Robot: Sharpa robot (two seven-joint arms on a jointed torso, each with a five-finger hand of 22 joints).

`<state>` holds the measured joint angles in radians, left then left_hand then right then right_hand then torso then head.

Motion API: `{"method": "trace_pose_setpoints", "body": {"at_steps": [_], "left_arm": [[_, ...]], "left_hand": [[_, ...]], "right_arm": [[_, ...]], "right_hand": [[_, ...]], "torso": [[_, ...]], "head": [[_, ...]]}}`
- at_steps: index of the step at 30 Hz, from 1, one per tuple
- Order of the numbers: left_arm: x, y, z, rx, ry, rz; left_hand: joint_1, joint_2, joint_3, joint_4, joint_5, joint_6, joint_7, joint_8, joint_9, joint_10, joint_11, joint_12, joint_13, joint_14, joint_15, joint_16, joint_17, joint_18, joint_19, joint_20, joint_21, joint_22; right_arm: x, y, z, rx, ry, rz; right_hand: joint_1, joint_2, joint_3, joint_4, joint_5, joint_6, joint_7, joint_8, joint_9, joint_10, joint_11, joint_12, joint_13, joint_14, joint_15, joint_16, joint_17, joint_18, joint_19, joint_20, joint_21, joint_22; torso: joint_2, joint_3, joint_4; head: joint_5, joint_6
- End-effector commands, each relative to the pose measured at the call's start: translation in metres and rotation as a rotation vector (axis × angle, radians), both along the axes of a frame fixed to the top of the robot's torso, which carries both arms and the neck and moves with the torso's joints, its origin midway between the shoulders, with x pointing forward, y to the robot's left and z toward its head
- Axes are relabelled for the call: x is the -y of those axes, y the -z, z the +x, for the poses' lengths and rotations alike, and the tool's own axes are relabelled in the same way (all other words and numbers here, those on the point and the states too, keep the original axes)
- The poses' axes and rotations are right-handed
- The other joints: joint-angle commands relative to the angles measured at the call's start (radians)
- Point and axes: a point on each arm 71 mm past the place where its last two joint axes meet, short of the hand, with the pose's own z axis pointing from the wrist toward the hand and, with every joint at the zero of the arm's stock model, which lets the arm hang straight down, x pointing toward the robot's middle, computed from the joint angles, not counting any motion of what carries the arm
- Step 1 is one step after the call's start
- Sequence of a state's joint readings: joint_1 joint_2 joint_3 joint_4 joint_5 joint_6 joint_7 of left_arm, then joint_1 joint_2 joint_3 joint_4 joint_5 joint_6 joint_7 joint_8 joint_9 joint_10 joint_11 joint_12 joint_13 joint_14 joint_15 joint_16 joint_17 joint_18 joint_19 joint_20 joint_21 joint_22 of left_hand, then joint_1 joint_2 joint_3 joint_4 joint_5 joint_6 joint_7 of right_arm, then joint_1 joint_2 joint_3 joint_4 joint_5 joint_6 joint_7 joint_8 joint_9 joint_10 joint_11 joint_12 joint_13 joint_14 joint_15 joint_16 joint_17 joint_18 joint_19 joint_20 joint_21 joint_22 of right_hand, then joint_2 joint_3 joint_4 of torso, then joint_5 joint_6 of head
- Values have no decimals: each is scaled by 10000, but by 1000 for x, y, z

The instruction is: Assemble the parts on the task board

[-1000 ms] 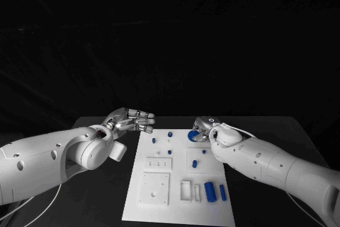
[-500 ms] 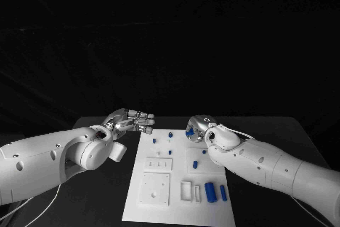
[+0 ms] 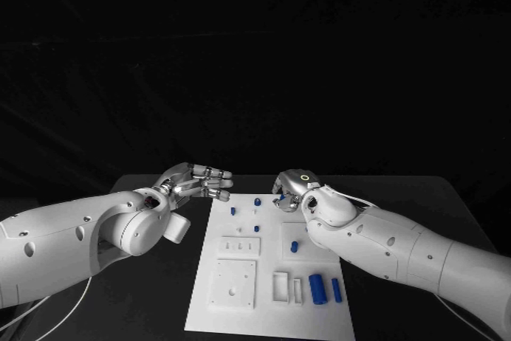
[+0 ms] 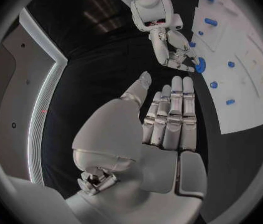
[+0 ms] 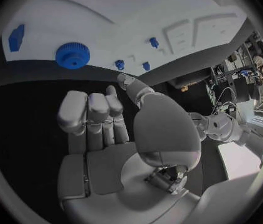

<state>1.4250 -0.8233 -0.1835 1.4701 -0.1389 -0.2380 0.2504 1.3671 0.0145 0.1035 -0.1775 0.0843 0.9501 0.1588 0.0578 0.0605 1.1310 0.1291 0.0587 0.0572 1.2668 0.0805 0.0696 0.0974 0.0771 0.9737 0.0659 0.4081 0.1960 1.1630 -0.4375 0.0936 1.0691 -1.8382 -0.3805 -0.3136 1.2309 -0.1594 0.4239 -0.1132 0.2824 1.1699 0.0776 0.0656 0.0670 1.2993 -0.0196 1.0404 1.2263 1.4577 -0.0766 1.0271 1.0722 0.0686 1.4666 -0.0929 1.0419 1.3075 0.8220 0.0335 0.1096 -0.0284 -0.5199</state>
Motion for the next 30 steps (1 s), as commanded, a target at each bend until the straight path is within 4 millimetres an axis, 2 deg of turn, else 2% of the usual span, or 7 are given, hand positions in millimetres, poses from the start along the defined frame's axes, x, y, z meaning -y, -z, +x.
{"method": "trace_pose_setpoints", "body": {"at_steps": [1,5,9,14,19,22,30], "left_arm": [[2,-1,-1,44,114,-13],[2,-1,0,47,129,-15],[3,-1,0,50,157,-21],[4,-1,0,56,191,-26],[5,-1,0,68,227,-17],[6,-1,1,72,263,-16],[8,-1,1,76,304,-13]], "left_hand": [[35,-27,-25,39,60,-82,12,28,4,-70,-30,18,8,-52,35,-1,6,-23,-58,-1,35,-9],[35,-27,-25,39,60,-82,12,28,4,-70,-30,18,8,-52,35,-1,6,-23,-58,-1,35,-9],[35,-27,-25,39,60,-82,12,28,4,-70,-30,18,8,-52,35,-1,6,-23,-58,-1,35,-9],[60,-39,-44,54,60,-80,14,33,7,-92,-24,17,8,-61,40,-3,2,-22,-50,3,22,-34],[60,-39,-44,54,60,-80,14,33,7,-92,-24,17,8,-61,40,-3,2,-22,-50,3,22,-34],[60,-39,-44,54,60,-80,14,33,7,-92,-24,17,8,-61,40,-3,2,-22,-50,3,22,-34],[46,-33,-57,71,59,-113,17,31,5,-104,-19,20,9,-66,45,-3,2,-24,-50,9,12,-48]], "right_arm": [[3,1,2,2,208,-148],[11,4,7,-70,436,-161],[22,7,14,-201,711,-141],[34,10,22,-559,937,-97],[44,14,30,-1089,958,-57],[49,16,35,-1364,959,42],[55,18,40,-1883,911,282]], "right_hand": [[16,-110,-20,72,-119,-174,25,-41,-21,43,16,-85,-38,-28,-66,-24,-17,-47,120,-69,-13,1357],[23,-162,-27,112,-148,-347,70,-38,-24,9,40,-139,-75,-35,-60,-53,-37,-44,117,-66,-43,1351],[32,-284,-232,201,-130,-817,181,-38,-40,-10,99,-169,-105,-39,-30,-67,-37,-41,123,-51,-64,1350],[186,-306,-1002,324,-36,-1523,306,-21,-43,-84,169,-246,-181,-43,39,-78,-21,-16,129,18,-115,1348],[359,-204,-1673,390,-130,-2453,259,-59,-76,-148,90,-309,-242,-43,-5,-91,3,-28,119,-7,-148,1347],[439,-155,-1933,459,-41,-2524,256,-71,-82,-153,84,-298,-237,-40,-13,-87,40,-46,121,-25,-150,1349],[375,-36,-1940,408,115,-2183,242,-61,-71,-149,81,-250,-204,-38,-14,-59,91,-48,122,-26,-127,1355]], "torso": [[4,7,-3],[-1,30,-5],[2,16,8],[2,21,18],[6,24,12],[7,23,22],[24,21,28]], "head": [[2,17],[14,18],[9,37],[15,41],[23,43],[28,42],[44,37]]}}
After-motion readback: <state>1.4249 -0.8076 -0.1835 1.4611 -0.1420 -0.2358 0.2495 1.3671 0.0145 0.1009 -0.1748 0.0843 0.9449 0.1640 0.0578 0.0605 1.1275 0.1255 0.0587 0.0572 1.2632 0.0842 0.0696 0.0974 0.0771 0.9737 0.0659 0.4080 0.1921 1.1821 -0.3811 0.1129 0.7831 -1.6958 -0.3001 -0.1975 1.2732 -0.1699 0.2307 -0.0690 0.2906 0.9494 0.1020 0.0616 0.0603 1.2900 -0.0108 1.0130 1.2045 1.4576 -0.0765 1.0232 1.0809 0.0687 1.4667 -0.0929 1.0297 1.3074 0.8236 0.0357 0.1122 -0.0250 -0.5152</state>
